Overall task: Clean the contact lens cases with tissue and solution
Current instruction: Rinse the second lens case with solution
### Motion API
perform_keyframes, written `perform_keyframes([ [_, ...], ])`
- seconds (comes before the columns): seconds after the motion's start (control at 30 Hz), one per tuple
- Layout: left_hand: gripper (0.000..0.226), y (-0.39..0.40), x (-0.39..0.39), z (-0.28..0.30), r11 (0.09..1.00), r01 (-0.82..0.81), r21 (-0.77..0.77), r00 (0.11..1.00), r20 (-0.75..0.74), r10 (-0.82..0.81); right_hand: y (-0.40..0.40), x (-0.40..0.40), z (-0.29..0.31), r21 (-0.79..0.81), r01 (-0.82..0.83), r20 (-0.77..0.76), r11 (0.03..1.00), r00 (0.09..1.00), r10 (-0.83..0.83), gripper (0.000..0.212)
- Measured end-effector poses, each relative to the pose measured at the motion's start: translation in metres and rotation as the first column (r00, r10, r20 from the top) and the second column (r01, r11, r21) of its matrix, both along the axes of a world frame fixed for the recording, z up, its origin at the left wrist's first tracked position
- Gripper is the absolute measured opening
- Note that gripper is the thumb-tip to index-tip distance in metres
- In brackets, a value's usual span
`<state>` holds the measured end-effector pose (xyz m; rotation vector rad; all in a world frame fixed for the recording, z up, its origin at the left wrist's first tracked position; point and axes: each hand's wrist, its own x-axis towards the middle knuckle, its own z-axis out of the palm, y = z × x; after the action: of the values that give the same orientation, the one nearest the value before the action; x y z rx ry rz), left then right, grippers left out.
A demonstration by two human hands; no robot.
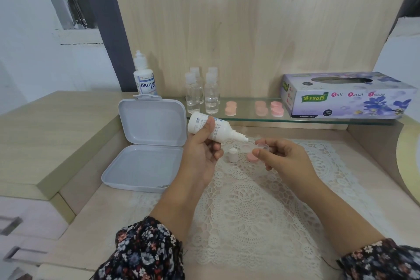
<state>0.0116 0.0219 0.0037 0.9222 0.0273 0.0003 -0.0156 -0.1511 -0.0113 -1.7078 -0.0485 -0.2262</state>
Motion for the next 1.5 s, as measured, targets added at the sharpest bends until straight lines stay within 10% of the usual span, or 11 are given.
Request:
perform_keyframes([
  [1.5, 0.04, -0.0086, -0.0025, -0.0075, 0.995, 0.082, 0.054, 0.993, 0.076, -0.086, 0.0026, 0.0026, -0.0037, 0.011, -0.049, -0.025, 0.999, 0.998, 0.049, 0.025],
])
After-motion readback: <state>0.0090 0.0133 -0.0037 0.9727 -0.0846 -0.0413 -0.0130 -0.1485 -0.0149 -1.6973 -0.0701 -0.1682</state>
